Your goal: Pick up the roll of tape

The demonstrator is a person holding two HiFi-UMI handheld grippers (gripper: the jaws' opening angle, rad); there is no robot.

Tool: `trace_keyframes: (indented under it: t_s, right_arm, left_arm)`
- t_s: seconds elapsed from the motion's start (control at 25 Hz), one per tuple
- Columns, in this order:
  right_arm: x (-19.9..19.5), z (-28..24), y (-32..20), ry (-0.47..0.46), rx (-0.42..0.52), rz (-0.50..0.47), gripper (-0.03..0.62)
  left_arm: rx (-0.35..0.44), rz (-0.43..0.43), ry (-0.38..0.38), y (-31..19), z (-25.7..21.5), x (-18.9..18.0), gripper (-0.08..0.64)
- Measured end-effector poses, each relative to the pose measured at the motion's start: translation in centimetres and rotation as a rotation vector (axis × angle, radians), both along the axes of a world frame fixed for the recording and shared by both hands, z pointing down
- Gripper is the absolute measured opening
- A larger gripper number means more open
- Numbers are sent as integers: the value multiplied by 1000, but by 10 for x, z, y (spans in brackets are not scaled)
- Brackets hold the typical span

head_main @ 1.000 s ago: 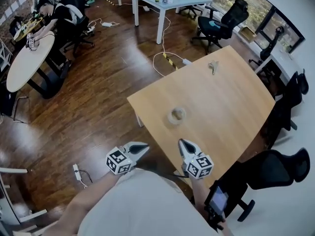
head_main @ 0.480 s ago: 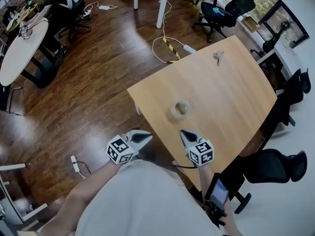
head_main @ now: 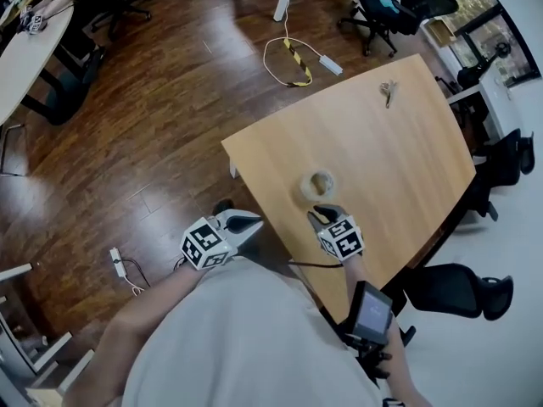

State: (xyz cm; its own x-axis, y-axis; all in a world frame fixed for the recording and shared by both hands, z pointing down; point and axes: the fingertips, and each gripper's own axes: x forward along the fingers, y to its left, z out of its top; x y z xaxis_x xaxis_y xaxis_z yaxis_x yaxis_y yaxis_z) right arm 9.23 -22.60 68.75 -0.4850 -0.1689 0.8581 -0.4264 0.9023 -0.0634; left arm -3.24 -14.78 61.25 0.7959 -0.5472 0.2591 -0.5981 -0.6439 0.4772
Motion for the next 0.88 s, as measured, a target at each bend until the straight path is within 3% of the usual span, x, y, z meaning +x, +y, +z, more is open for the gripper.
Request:
trace_keyframes:
  t_s: [0.28, 0.52, 0.88]
  right_arm:
    - [-2, 20, -36, 160, 11, -21, 134]
    - [-9, 37, -50, 290, -7, -86, 183]
    - [-20, 76, -51, 430, -62, -173, 193]
  left_arm:
    - [-11, 47, 40, -12, 6, -2, 5]
    - [-15, 23, 52, -32, 9, -23, 5]
    - [-40, -29, 61, -39, 18, -64, 5]
